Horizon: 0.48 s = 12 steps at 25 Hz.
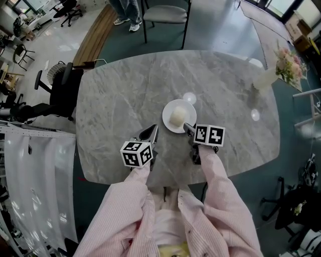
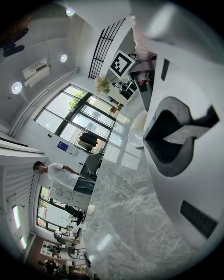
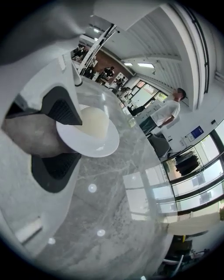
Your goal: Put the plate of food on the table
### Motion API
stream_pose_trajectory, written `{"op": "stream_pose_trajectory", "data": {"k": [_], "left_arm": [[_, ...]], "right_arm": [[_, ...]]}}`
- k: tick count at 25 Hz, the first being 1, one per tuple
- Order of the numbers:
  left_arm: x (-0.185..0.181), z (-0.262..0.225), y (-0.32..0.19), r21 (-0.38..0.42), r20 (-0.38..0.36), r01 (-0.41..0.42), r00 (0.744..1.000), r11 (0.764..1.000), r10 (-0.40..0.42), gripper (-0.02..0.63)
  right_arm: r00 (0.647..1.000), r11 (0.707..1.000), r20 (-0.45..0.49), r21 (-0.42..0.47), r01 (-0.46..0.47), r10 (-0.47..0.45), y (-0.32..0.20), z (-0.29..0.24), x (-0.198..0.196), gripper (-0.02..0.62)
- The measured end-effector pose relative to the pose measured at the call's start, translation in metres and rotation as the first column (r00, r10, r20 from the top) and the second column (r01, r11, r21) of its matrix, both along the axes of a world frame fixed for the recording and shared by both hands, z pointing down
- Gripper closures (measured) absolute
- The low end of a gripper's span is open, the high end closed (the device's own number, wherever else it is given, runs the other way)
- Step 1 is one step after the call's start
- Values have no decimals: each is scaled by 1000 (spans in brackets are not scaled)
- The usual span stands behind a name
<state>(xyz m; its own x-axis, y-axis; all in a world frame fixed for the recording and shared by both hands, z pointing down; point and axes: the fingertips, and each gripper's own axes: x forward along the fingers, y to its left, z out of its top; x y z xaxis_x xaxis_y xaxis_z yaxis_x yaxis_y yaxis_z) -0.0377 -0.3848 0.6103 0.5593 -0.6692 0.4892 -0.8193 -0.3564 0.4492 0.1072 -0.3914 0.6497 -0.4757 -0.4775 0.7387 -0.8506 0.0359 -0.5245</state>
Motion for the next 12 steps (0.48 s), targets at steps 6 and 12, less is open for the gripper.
{"op": "stream_pose_trajectory", "data": {"k": [6, 12], "left_arm": [[2, -5, 4, 14, -7, -8, 1000, 1000, 8, 611], [1, -31, 16, 83, -7, -18, 1000, 996, 18, 611]], "right_arm": [[1000, 1000, -22, 18, -8, 8, 5, -3, 8, 413], [995, 983, -76, 166, 80, -68, 13, -34, 7, 468]]}}
